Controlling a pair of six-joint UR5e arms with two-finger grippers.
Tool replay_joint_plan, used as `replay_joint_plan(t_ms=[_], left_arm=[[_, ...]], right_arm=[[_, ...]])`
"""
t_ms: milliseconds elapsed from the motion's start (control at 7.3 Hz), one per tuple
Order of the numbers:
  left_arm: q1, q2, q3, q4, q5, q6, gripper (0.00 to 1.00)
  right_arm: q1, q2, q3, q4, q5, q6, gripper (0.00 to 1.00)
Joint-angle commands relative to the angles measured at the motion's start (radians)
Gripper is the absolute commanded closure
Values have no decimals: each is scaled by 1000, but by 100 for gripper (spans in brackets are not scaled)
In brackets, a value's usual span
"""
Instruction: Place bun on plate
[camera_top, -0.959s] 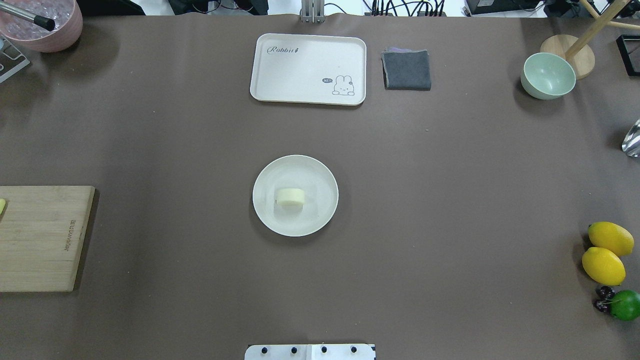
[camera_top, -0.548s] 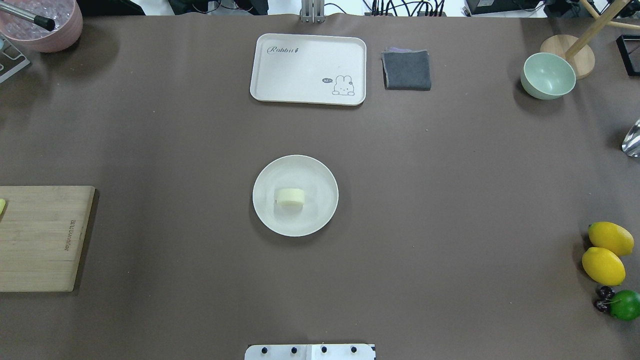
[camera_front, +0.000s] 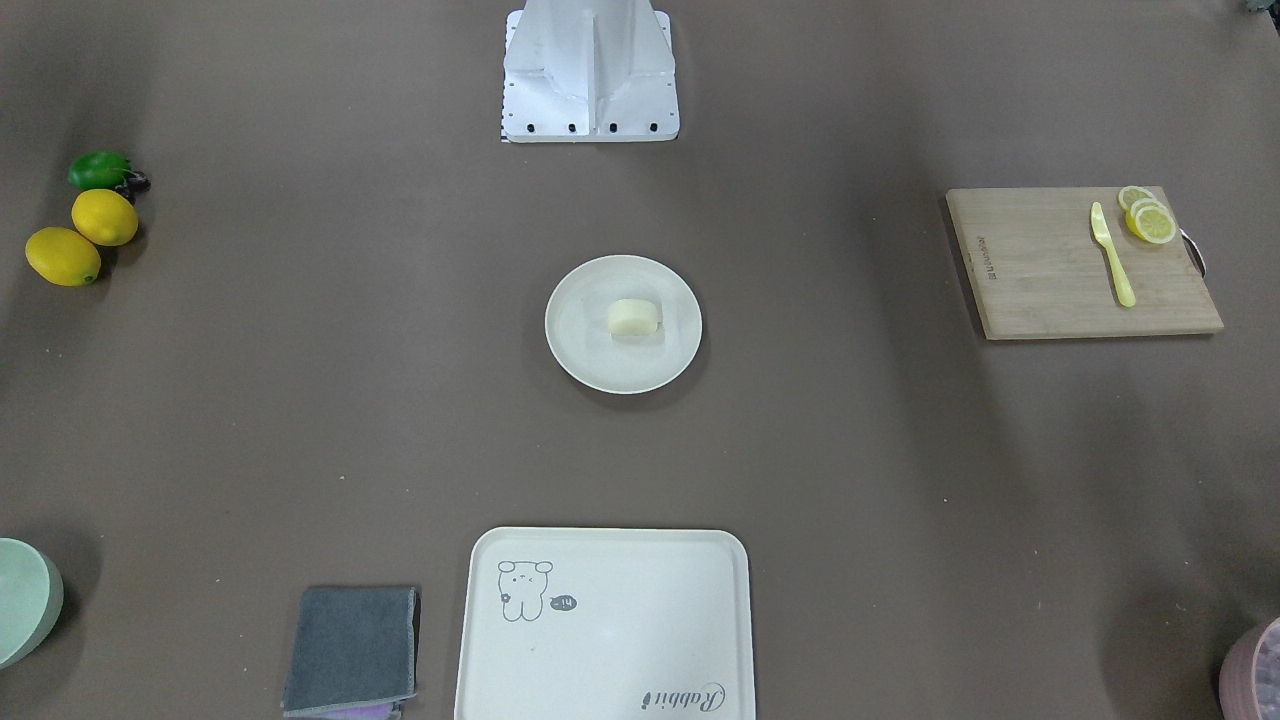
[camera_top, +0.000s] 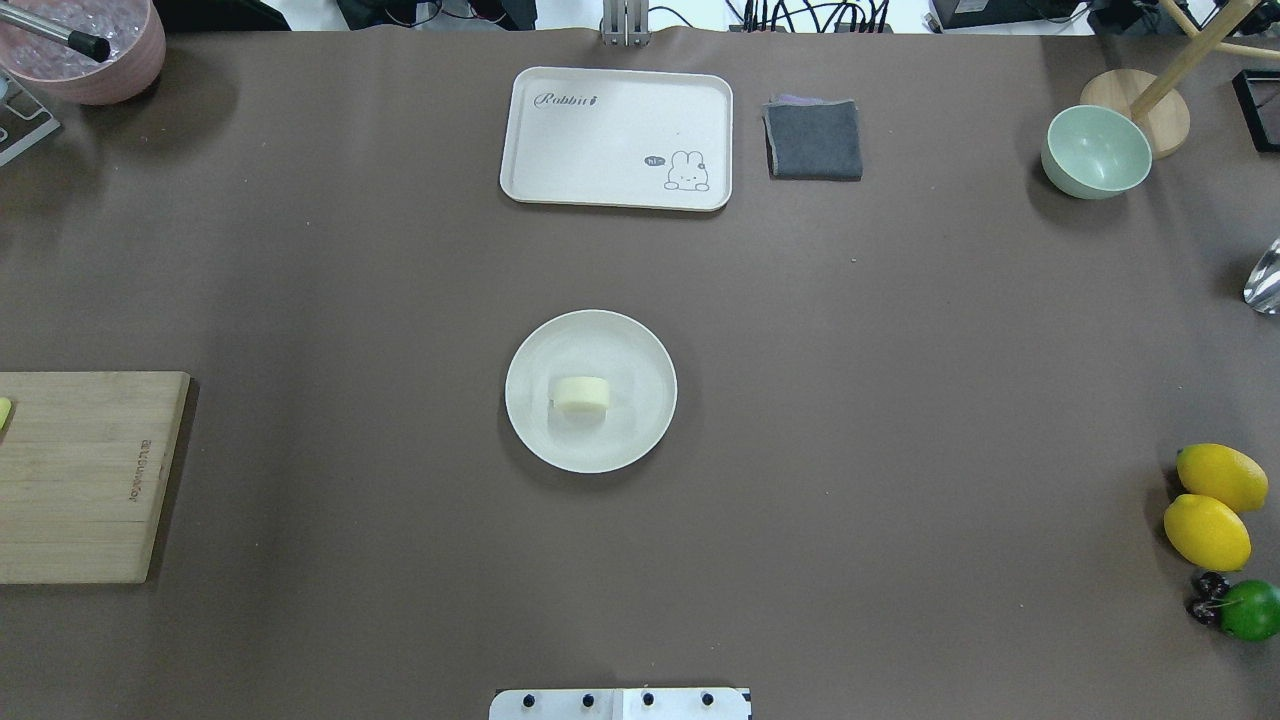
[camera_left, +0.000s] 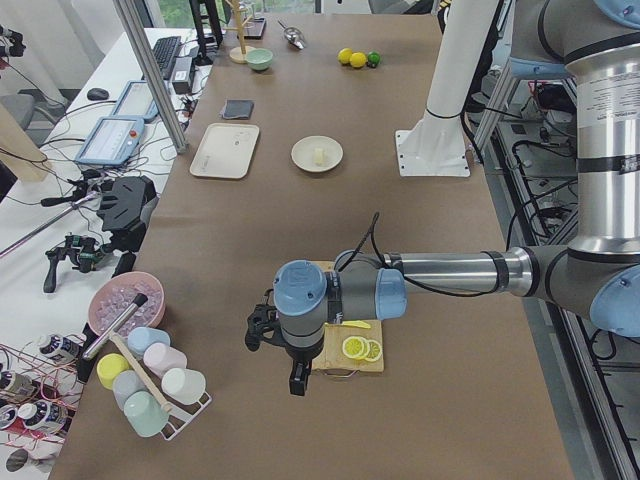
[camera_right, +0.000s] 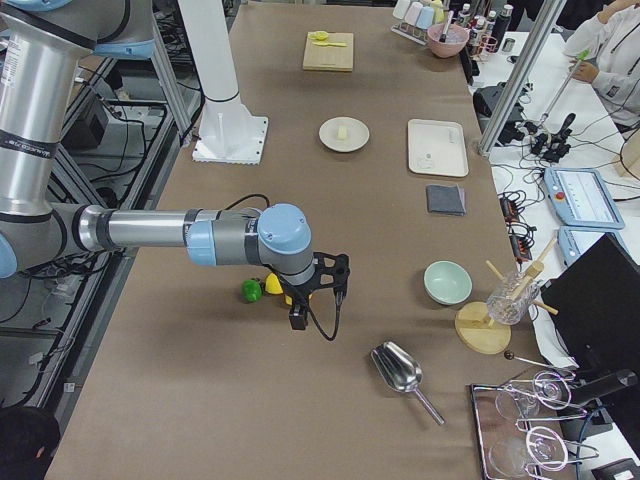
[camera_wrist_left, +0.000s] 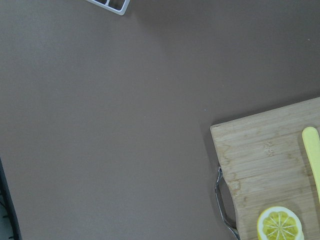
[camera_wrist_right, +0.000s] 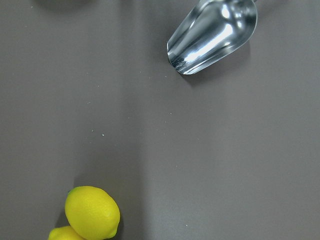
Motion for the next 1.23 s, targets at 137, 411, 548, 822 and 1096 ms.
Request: replay_joint_plan(t_ms=[137, 411, 548, 822, 1096], left_arm=[[0, 3, 7, -11, -31, -56, 2], [0, 15, 1, -12, -33, -56, 2], [0, 15, 0, -12, -33, -56, 2], [0, 14, -2, -12, -33, -58, 2], [0, 14, -2, -14, -33, -58, 3]], right_arm=[[0, -1, -6, 19, -1, 0, 0], [0, -1, -9, 20, -4, 0, 0], [0, 0, -9, 20, -6, 0, 0], [0, 0, -9, 20, -6, 0, 0], [0, 3, -9, 20, -7, 0, 0]])
